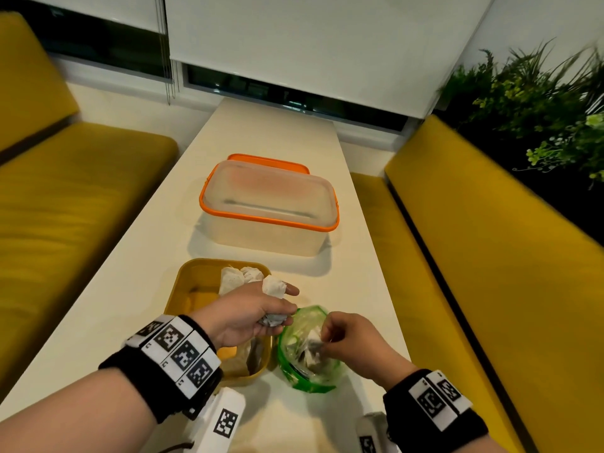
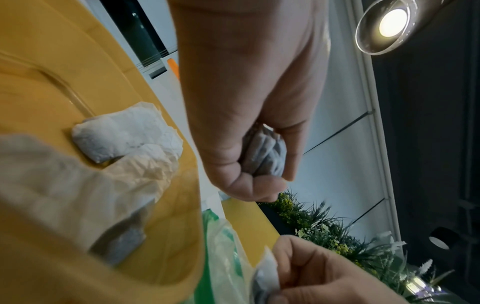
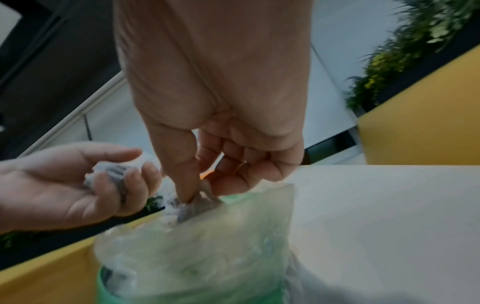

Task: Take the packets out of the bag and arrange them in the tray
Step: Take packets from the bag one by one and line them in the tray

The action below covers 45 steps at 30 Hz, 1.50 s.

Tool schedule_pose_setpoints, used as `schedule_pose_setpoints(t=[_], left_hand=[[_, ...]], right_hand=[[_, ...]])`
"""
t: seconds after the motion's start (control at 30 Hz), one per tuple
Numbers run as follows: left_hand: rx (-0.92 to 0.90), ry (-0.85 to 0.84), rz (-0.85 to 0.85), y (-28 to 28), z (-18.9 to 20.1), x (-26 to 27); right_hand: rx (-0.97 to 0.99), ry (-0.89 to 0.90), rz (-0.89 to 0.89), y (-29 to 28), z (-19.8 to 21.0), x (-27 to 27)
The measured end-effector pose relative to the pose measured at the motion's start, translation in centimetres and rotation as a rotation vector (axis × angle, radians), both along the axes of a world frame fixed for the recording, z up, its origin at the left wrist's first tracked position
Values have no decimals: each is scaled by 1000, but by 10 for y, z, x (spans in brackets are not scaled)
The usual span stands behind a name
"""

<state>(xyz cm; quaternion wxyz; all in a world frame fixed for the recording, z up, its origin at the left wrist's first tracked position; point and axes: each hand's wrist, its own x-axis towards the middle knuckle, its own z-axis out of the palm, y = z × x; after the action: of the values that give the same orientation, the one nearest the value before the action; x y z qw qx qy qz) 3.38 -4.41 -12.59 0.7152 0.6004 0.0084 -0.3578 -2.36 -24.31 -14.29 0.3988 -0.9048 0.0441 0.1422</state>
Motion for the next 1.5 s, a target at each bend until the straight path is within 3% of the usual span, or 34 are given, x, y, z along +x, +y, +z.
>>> schedule_pose_setpoints(t=[0.13, 0.37, 0.57, 0.7, 0.8, 0.9, 1.0, 1.1, 1.2, 1.37, 1.5], left_hand=[[74, -79, -32, -11, 1, -2], [193, -228, -96, -25, 1, -7], [188, -269, -94, -24, -1, -3], [143, -195, -96, -23, -2, 0], [-11, -46, -45, -18, -2, 4], [-74, 70, 23, -13, -3, 9], [-112, 147, -39, -13, -1, 8], [-225, 176, -83, -11, -3, 2], [-375, 185, -134, -3, -4, 0], [-264, 61, -88, 17, -2, -4], [-123, -45, -178, 49, 9, -3]], right_hand=[[179, -71, -100, -4, 3, -1], [225, -208, -136, 2, 3, 4], [483, -50, -230, 4, 13, 7], [472, -18, -163, 5, 19, 10], [462, -46, -144, 5, 31, 11], [584, -69, -161, 6, 44, 12], [693, -90, -176, 18, 49, 16], [593, -154, -174, 36, 42, 20], [344, -244, -194, 51, 32, 23], [257, -255, -69, 70, 36, 28], [153, -286, 127, 91, 51, 39]])
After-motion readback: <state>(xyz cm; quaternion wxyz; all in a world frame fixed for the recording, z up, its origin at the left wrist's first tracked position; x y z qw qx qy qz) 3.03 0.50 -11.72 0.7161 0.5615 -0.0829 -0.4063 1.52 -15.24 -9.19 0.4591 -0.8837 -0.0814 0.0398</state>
